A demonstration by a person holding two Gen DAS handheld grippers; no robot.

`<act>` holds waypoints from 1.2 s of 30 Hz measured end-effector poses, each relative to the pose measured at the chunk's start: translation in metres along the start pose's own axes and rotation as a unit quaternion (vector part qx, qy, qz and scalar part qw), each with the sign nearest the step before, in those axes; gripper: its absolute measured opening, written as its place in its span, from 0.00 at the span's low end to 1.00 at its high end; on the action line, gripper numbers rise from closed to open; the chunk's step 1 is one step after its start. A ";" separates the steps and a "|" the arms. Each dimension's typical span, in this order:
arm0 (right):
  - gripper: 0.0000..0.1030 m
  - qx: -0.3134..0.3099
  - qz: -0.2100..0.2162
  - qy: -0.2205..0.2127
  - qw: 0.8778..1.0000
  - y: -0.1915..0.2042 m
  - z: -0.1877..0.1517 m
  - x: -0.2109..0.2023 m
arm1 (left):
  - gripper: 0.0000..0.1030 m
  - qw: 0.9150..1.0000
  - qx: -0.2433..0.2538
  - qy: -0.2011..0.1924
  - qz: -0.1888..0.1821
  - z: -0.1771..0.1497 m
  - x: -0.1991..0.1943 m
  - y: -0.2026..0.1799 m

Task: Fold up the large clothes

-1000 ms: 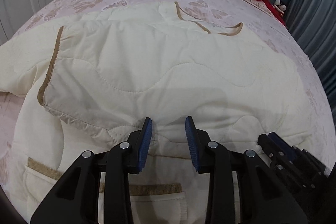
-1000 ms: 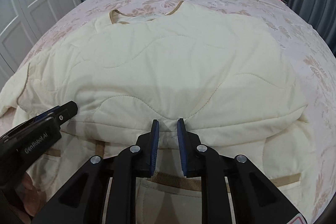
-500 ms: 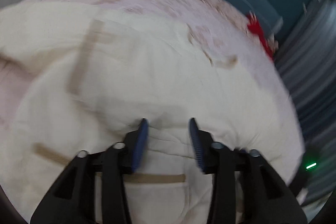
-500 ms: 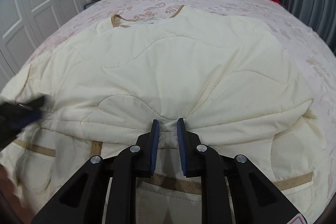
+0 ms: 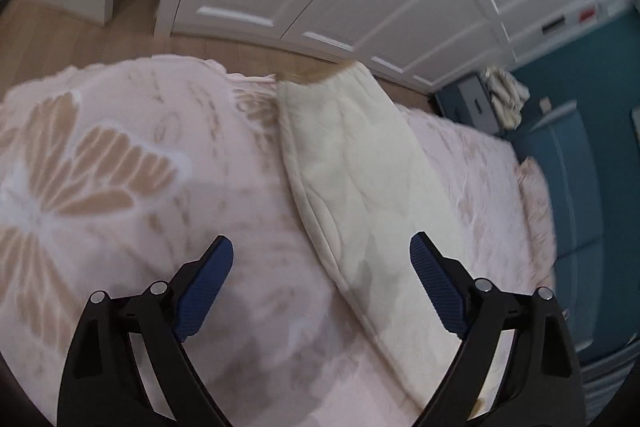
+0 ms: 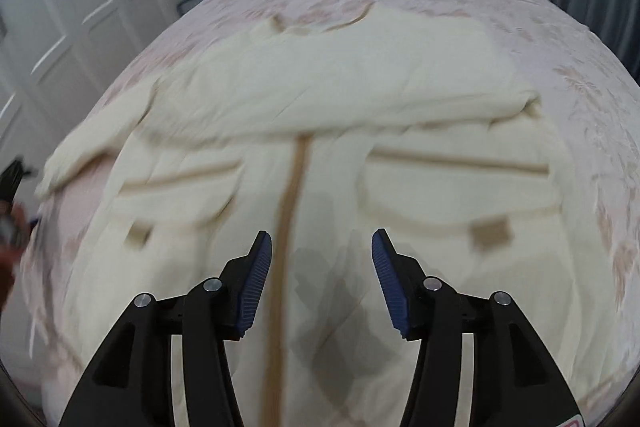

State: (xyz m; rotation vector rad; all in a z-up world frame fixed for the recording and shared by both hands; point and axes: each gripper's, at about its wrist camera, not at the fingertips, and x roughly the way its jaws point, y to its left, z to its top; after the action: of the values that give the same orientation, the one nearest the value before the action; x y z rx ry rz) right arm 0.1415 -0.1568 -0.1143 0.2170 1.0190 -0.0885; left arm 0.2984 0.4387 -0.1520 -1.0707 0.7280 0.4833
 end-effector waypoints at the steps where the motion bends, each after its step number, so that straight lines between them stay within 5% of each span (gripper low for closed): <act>1: 0.52 -0.010 0.003 0.008 1.000 0.008 -0.007 -0.003 | 0.76 1.000 -0.014 -0.001 -0.004 0.004 0.003 0.004; 3: 0.53 -0.021 0.012 0.018 1.000 0.018 -0.015 -0.007 | 0.61 1.000 -0.014 -0.004 -0.017 0.006 0.007 -0.001; 5: 0.54 -0.033 0.013 0.022 0.999 0.026 -0.020 -0.011 | 0.17 0.999 0.013 0.026 -0.026 0.004 0.017 -0.017; 6: 0.54 -0.038 0.013 0.021 0.999 0.028 -0.022 -0.012 | 0.09 0.999 0.031 0.032 -0.023 0.001 0.018 -0.031; 9: 0.54 -0.047 0.015 0.016 0.999 0.032 -0.022 -0.018 | 0.05 0.993 0.105 0.007 -0.059 0.000 -0.005 -0.075; 11: 0.54 -0.044 0.021 0.013 0.999 0.031 -0.019 -0.020 | 0.05 0.978 0.181 -0.008 -0.099 -0.022 -0.035 -0.130; 13: 0.54 -0.039 0.021 0.006 0.999 0.029 -0.014 -0.021 | 0.04 0.955 0.255 -0.013 -0.151 -0.056 -0.070 -0.190; 18: 0.54 -0.009 0.009 -0.014 1.000 0.007 0.004 -0.025 | 0.05 0.868 0.402 0.035 -0.288 -0.204 -0.141 -0.319; 22: 0.54 0.026 -0.010 -0.036 0.999 -0.033 0.017 -0.037 | 0.05 0.826 0.445 0.112 -0.327 -0.317 -0.139 -0.366; 26: 0.55 0.056 -0.033 -0.048 0.997 -0.074 0.023 -0.045 | 0.05 0.816 0.466 0.177 -0.293 -0.412 -0.092 -0.375; 33: 0.55 0.087 -0.051 -0.046 0.994 -0.113 0.029 -0.037 | 0.08 0.809 0.491 0.263 -0.187 -0.503 -0.008 -0.331; 36: 0.56 0.098 -0.051 -0.046 0.993 -0.123 0.033 -0.034 | 0.42 0.829 0.447 0.295 -0.161 -0.505 -0.013 -0.288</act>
State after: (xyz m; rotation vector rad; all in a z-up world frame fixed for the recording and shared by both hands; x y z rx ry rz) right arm 0.1301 -0.2848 -0.0858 0.3354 0.9287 -0.2902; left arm 0.3342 -0.1403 -0.1113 -0.3960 1.1298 -0.5056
